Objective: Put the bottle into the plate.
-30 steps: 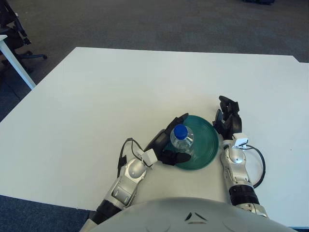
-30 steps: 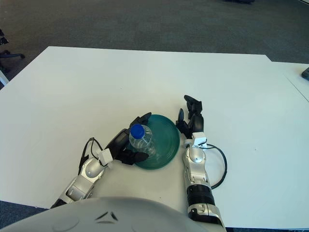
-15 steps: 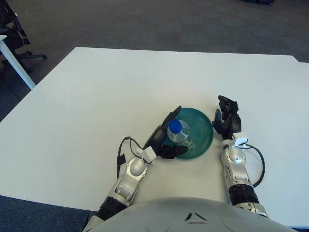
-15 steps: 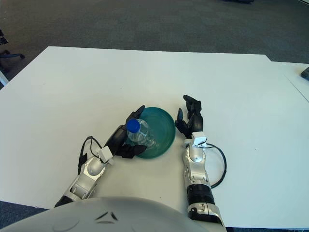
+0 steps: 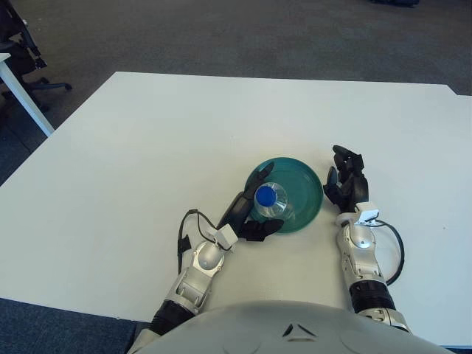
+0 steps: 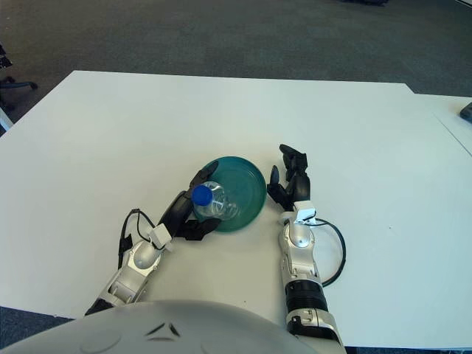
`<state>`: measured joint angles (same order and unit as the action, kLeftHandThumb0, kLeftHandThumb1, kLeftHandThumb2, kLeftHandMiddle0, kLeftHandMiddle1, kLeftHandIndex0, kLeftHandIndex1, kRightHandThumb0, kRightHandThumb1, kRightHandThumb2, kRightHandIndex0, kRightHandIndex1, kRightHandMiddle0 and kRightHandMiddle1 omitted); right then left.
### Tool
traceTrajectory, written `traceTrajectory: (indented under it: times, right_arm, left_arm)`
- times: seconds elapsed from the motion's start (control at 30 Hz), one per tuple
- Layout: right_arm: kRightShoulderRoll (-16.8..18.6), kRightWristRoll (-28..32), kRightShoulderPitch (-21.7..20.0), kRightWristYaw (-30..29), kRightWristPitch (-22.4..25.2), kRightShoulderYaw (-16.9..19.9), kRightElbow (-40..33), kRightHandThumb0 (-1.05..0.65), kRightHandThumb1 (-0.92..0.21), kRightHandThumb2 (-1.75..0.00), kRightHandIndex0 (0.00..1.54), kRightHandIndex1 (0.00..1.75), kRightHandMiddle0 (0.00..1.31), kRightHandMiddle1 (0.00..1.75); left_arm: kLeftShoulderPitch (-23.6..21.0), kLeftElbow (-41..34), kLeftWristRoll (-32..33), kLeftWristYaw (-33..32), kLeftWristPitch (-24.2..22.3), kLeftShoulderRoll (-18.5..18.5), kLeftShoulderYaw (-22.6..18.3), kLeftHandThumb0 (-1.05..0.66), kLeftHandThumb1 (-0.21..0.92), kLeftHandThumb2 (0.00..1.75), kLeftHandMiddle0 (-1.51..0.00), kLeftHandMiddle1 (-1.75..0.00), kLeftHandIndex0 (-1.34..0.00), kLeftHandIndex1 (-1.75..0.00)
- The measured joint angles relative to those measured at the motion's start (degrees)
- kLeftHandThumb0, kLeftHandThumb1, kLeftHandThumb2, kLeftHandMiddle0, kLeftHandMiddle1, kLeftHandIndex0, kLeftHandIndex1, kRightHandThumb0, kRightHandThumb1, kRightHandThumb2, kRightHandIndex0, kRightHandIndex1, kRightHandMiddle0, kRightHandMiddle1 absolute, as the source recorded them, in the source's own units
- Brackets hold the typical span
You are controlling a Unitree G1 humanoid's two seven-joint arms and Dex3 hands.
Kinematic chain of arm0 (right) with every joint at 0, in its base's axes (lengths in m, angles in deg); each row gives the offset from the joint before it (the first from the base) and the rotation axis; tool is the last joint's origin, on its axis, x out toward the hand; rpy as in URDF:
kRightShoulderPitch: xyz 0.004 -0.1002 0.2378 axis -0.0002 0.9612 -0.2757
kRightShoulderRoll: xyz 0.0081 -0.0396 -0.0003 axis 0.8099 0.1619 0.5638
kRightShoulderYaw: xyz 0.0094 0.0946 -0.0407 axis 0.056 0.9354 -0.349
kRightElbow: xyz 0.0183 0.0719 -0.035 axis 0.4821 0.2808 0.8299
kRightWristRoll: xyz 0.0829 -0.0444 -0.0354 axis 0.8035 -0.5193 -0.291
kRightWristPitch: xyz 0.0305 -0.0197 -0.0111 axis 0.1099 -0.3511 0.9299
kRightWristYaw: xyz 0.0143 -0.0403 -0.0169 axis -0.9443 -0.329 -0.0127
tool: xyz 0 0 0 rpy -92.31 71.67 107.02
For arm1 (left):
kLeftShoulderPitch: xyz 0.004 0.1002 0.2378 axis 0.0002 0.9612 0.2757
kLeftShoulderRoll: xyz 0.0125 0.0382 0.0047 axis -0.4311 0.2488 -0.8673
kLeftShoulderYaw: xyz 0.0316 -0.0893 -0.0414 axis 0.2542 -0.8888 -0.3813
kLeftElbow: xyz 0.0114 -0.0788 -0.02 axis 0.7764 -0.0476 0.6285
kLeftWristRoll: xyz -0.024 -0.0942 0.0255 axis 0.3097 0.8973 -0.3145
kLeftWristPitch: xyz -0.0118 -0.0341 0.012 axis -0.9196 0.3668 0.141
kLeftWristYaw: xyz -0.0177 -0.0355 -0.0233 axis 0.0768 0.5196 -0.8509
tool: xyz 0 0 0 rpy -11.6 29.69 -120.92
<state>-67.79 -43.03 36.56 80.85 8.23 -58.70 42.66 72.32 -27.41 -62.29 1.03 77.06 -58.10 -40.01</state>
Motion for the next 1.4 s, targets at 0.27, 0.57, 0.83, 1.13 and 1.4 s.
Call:
traceTrajectory:
  times: [0.27,0.57,0.83,1.13,1.4]
  right_arm:
    - [0.01,0.52,-0.26,0.05,0.01,0.02,0.37,-0.42,-0.81,-0.81,0.46,0.32,0.0,0.93]
    - [0.03,0.76,-1.03,0.42,0.0,0.03,1.24,-0.4,-0.79,-0.82,0.49,0.32,0.0,0.93]
    - [0.09,0.77,-1.23,0.4,-0.18,0.08,1.49,-0.39,-0.78,-0.85,0.5,0.32,0.0,0.93]
    - [0.2,0.6,-1.6,0.2,-0.42,0.06,1.81,-0.4,-0.77,-0.85,0.5,0.32,0.0,0.95]
    - [0.25,0.61,-1.54,-0.19,-0.42,0.09,1.83,-0.41,-0.78,-0.86,0.5,0.32,0.0,0.97]
  left_arm:
    - [-0.13,0.55,-1.4,-1.94,1.53,0.77,-0.41,-1.01,0.92,0.36,-0.12,-0.03,0.0,-0.41]
    - [-0.29,0.85,-1.71,-2.92,2.67,1.18,-0.62,-0.94,0.92,0.43,-0.16,-0.04,0.0,-0.44]
    - [-0.27,2.01,5.71,-1.7,4.23,4.19,-1.0,-0.87,0.92,0.4,-0.29,-0.7,0.0,-0.91]
    - [-0.31,5.3,7.63,-4.49,10.11,6.14,-3.53,-0.49,0.5,1.06,-0.78,-1.7,-0.45,-1.71]
    - [1.64,2.28,4.91,-7.45,2.16,6.24,-4.37,-0.45,0.39,1.22,-1.07,-1.74,-0.55,-1.74]
